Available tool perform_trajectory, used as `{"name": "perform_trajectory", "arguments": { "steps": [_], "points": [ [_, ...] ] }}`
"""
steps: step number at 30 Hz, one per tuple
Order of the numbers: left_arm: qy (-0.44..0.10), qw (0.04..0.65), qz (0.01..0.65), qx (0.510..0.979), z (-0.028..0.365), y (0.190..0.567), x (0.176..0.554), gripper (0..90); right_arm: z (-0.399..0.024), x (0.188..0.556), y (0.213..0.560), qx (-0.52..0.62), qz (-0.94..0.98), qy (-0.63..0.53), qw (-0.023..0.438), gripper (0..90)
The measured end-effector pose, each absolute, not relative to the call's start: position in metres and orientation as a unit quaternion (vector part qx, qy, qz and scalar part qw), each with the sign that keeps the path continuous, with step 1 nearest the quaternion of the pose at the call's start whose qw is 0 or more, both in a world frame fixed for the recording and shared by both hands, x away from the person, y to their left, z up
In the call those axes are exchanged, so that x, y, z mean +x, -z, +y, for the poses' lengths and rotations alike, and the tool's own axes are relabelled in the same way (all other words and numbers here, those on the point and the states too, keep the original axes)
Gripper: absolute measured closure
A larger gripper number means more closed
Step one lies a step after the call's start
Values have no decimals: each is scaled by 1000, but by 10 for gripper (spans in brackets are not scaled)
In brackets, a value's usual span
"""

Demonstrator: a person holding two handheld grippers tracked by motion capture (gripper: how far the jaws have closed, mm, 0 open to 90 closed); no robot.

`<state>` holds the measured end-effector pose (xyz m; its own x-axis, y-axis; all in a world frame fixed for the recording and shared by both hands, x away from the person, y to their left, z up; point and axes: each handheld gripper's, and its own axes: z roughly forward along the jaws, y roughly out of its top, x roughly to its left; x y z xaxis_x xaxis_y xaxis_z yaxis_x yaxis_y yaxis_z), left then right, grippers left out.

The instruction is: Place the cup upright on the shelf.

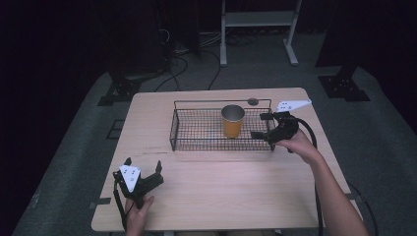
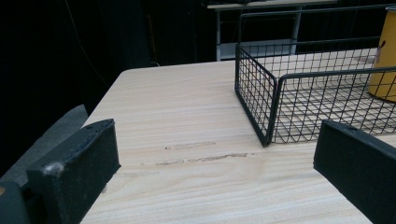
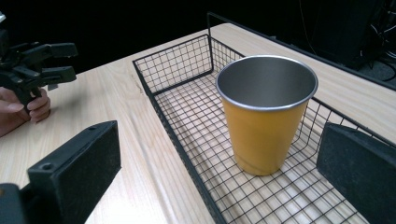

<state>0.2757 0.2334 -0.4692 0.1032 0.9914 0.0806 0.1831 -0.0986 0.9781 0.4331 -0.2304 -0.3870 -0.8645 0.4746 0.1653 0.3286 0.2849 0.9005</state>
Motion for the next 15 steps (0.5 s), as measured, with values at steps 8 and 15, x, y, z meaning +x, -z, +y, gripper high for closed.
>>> {"name": "perform_trajectory", "arguments": {
  "steps": [8,15],
  "points": [
    [-449,450,497,591,233,469,276,0,-234,422,393,244,801,-544,61,0],
    [-449,450,497,591,233,469,276,0,-237,413,394,240,797,-551,67,0]
  ]
}}
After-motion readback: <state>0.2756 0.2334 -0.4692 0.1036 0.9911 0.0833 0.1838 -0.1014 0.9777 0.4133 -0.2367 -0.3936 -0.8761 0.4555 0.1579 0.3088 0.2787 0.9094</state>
